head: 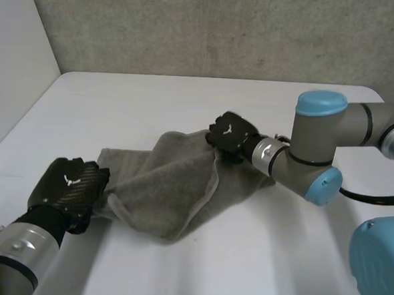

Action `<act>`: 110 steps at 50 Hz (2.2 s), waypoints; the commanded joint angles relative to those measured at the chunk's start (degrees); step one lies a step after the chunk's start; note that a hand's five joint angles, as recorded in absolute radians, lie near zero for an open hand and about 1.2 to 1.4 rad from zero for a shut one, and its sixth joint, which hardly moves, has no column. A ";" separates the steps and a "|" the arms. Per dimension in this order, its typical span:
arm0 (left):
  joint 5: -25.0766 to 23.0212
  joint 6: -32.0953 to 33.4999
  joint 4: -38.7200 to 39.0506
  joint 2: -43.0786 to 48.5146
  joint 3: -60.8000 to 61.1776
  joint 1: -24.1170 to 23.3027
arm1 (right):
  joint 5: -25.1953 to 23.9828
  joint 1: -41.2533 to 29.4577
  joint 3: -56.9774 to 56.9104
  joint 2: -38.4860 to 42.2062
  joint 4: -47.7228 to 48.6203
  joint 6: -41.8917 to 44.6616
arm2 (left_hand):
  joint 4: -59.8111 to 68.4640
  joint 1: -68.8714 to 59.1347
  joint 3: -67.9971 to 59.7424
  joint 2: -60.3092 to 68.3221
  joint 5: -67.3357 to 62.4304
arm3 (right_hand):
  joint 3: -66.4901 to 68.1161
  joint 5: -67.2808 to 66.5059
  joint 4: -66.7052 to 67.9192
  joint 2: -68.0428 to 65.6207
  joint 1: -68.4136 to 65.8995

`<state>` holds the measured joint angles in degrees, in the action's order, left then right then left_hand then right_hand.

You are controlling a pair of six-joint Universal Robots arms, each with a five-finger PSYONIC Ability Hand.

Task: Fold the towel.

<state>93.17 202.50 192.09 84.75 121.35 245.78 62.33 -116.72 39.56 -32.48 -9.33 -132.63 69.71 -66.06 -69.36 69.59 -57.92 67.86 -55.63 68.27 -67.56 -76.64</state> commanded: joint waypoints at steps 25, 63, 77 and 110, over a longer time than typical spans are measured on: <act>-1.41 0.53 1.27 2.09 -5.95 5.32 | 6.59 16.70 41.83 -44.51 -17.19 -12.75 | 10.29 -13.94 -10.64 10.41 -12.08 | 12.14 -14.37 11.73 -12.44 -3.36; -5.98 -12.82 -6.36 30.48 -77.95 2.34 | 12.83 12.93 23.35 -39.76 27.53 -38.75 | 10.29 -13.94 -10.64 10.41 -12.08 | 12.14 -14.37 11.73 -12.44 -3.36; -6.60 -13.54 -2.96 24.67 -32.18 3.13 | 10.89 13.98 40.51 -36.34 4.85 -18.10 | 10.29 -13.94 -10.64 10.41 -12.08 | 12.14 -14.37 11.73 -12.44 -3.36; -6.60 -4.39 7.43 21.25 -12.19 7.17 | -8.80 22.16 54.32 -36.60 9.51 -3.53 | 0.55 -4.21 -0.91 0.68 -2.34 | -38.76 36.54 -39.18 38.47 47.55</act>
<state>86.58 198.12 199.56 105.93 108.50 252.74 54.07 -94.39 96.11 -68.94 1.78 -143.26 62.92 -63.18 -62.91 62.93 -53.19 28.19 -18.05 28.12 -28.70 -30.42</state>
